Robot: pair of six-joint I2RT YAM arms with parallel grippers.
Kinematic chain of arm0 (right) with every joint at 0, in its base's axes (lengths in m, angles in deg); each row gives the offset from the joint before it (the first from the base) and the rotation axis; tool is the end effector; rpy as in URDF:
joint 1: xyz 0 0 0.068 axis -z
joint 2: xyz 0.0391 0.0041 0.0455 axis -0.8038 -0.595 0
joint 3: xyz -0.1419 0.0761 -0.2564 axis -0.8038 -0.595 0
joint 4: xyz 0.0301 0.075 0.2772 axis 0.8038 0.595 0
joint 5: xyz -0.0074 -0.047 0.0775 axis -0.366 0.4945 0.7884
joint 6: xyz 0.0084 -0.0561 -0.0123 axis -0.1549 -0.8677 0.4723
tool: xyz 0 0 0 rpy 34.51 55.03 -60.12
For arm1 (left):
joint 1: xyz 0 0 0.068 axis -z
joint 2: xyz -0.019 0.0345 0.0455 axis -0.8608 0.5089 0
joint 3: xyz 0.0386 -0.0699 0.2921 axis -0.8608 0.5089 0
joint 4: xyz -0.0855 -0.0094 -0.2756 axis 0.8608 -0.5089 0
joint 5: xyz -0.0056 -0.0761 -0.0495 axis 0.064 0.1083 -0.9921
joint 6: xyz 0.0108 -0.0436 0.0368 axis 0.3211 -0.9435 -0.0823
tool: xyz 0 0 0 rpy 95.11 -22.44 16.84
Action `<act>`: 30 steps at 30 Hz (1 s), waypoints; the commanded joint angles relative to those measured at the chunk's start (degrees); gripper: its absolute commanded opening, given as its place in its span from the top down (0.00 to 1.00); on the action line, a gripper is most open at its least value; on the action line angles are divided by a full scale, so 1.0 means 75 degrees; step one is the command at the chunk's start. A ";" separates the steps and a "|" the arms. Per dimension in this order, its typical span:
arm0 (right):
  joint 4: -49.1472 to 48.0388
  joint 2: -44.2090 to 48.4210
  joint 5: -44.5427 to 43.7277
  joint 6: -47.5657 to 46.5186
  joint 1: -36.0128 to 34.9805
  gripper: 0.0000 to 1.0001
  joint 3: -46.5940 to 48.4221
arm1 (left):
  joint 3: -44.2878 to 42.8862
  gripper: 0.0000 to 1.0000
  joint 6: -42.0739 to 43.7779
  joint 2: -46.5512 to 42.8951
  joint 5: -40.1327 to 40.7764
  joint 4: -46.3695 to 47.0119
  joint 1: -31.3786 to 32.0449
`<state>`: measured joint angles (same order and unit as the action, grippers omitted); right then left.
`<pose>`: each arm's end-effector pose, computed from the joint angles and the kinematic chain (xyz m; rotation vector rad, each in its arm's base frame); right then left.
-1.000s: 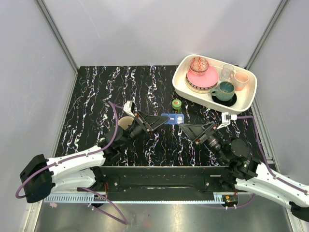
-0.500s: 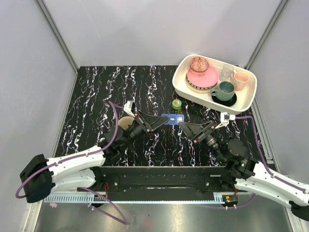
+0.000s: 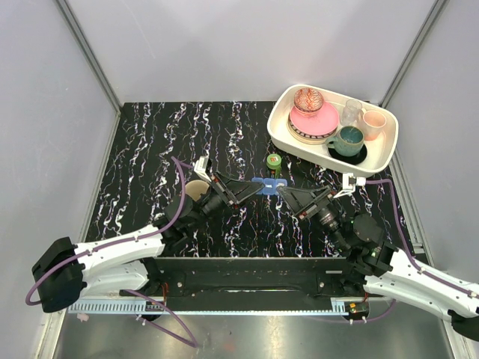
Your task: Sort the pills into containers
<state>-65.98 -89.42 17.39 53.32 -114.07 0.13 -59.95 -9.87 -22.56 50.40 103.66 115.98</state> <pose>0.0863 0.1207 0.3308 0.2120 1.4509 1.3332 0.1382 -0.2078 0.3074 -0.3999 1.6143 -1.9686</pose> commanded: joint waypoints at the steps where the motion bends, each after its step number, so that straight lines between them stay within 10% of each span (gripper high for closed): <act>1: -0.0547 -0.0022 -0.0123 -0.0088 -0.0009 0.57 -0.0030 | 0.0072 1.00 -0.0206 0.0029 -0.0129 0.0589 0.0062; 6: -0.0594 -0.0057 -0.0088 0.0006 -0.0009 0.89 -0.0088 | 0.0072 1.00 -0.0230 0.0075 -0.0129 0.0671 0.0050; 13: -0.0606 -0.0139 0.0018 0.0077 -0.0009 1.00 -0.0065 | 0.0107 1.00 -0.0253 0.0064 -0.0141 0.0695 0.0050; 17: -0.0606 -0.0104 -0.0029 0.0100 -0.0009 0.55 -0.0053 | 0.0107 1.00 -0.0253 0.0076 -0.0129 0.0730 0.0050; 22: -0.0606 -0.0104 -0.0052 0.0100 -0.0009 0.51 -0.0077 | 0.0084 1.00 -0.0265 0.0146 -0.0129 0.0812 0.0050; 27: -0.0606 -0.0069 -0.0029 0.0123 -0.0009 1.00 -0.0100 | 0.0107 1.00 -0.0335 0.0251 -0.0129 0.0987 0.0062; 30: -0.0606 -0.0069 -0.0006 0.0124 -0.0009 1.00 -0.0100 | 0.0130 1.00 -0.0359 0.0263 -0.0141 0.0999 0.0062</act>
<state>-68.02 -89.95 16.71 55.66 -114.02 -0.75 -59.31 -10.35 -21.20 50.22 107.61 116.14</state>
